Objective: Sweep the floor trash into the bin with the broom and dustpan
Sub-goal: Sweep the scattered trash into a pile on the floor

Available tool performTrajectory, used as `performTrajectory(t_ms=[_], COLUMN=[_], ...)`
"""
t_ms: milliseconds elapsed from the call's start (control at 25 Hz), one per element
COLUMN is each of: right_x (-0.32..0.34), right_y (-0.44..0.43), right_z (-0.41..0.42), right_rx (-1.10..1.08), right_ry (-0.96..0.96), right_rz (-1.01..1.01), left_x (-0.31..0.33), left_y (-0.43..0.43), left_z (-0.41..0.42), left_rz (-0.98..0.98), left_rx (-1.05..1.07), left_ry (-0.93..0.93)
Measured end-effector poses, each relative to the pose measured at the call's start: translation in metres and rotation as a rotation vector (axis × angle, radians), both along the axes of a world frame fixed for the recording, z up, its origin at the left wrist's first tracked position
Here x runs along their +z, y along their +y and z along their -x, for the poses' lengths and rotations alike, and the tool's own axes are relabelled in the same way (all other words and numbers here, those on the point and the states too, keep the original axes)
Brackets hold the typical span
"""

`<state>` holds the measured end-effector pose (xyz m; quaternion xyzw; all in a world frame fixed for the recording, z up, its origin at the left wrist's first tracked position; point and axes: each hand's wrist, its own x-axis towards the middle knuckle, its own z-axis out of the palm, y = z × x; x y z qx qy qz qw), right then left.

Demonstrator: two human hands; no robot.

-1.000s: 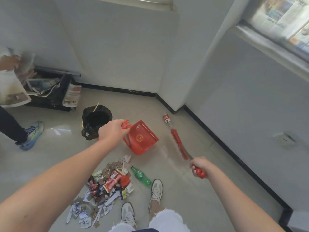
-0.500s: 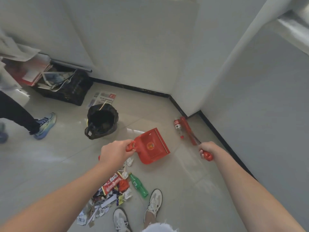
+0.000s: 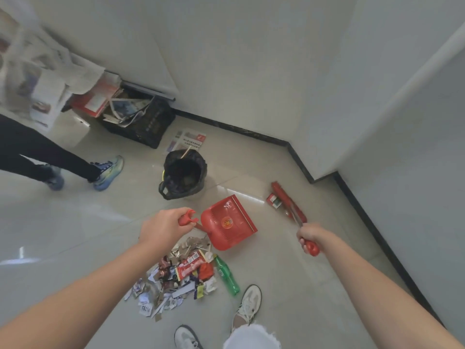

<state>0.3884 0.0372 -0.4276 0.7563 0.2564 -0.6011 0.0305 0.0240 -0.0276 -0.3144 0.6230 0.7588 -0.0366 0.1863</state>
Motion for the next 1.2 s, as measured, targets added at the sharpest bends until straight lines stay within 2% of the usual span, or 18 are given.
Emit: performTrajectory(t_ms=[240, 400, 680, 960, 1200], right_x=[0.013, 0.019, 0.02, 0.025, 0.032], right_y=[-0.044, -0.091, -0.189, -0.271, -0.321], right_z=[0.046, 0.093, 0.197, 0.307, 0.362], right_rx=[0.038, 0.091, 0.102, 0.075, 0.077], right_ry=[0.006, 0.006, 0.018, 0.009, 0.0], right_rz=[0.053, 0.102, 0.117, 0.091, 0.029], left_x=[0.018, 0.022, 0.038, 0.045, 0.06], left_y=[-0.014, -0.045, -0.108, -0.147, -0.194], left_z=[0.052, 0.102, 0.227, 0.325, 0.37], left_rz=[-0.004, -0.049, -0.096, -0.132, -0.158], left_rx=[-0.118, -0.124, -0.049, -0.116, -0.119], left_ry=[0.111, 0.133, 0.023, 0.039, 0.078])
